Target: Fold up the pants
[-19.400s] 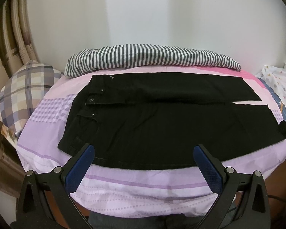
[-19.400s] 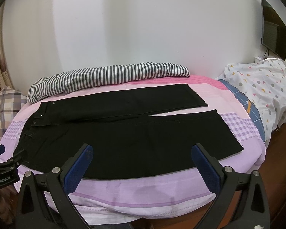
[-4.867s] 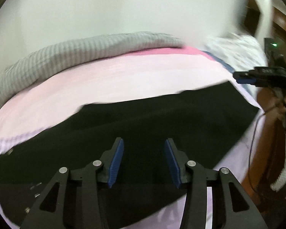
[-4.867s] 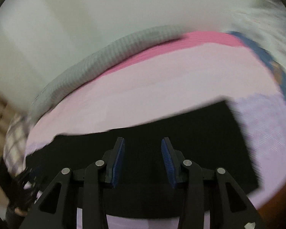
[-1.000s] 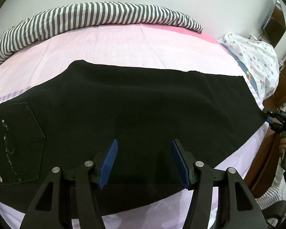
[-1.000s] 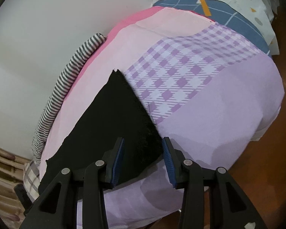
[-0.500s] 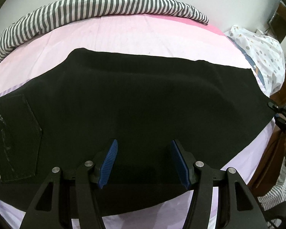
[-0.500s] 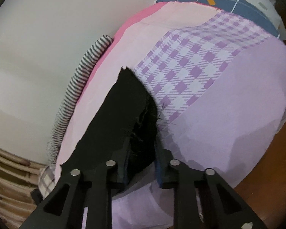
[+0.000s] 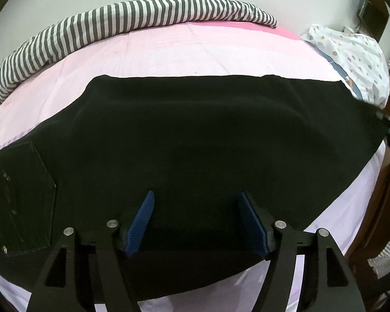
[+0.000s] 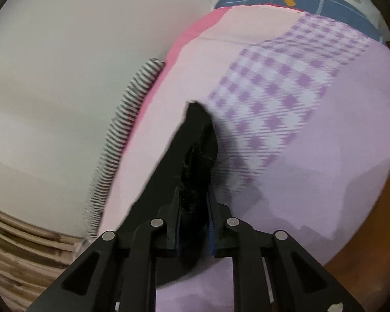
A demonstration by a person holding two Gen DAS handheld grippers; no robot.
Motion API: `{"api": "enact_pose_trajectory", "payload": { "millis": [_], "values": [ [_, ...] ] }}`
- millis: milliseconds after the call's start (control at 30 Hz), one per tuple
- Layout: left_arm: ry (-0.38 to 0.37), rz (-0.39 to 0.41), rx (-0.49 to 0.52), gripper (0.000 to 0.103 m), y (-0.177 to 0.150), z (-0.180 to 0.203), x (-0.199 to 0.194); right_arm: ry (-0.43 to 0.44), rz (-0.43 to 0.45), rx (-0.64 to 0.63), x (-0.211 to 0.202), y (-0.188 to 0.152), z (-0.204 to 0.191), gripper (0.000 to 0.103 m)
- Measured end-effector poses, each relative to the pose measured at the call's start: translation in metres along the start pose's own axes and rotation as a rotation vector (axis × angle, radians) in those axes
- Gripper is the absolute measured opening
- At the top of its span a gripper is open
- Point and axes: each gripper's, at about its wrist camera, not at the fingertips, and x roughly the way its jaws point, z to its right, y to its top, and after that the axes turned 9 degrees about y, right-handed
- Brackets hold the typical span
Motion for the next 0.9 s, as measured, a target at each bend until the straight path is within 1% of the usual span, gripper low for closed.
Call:
{"api": "enact_pose_trajectory", "payload": {
  "millis": [67, 200, 500, 700, 767, 800, 900],
  "values": [
    [-0.002, 0.003, 0.005, 0.073, 0.0, 0.001, 0.0, 0.037, -0.011, -0.011, 0.007, 0.001, -0.016, 0.014],
    [-0.004, 0.006, 0.013, 0.075, 0.0, 0.002, 0.001, 0.063, -0.05, -0.059, 0.027, -0.001, -0.046, 0.014],
    [-0.031, -0.004, -0.019, 0.076, 0.0, -0.004, 0.0, 0.118, -0.172, -0.139, 0.081, -0.021, -0.104, 0.014],
    [-0.071, -0.022, -0.093, 0.079, -0.005, -0.026, -0.007, 0.152, -0.269, -0.186, 0.126, -0.045, -0.141, 0.014],
    [-0.078, -0.008, -0.132, 0.079, -0.008, -0.04, -0.014, 0.164, -0.308, -0.205, 0.139, -0.056, -0.154, 0.014],
    [-0.08, 0.003, -0.152, 0.079, -0.009, -0.048, -0.019, 0.168, -0.326, -0.213, 0.156, -0.059, -0.158, 0.014],
    [-0.08, 0.028, -0.202, 0.08, -0.015, -0.068, -0.029, 0.184, -0.391, -0.238, 0.179, -0.079, -0.173, 0.014]
  ]
}}
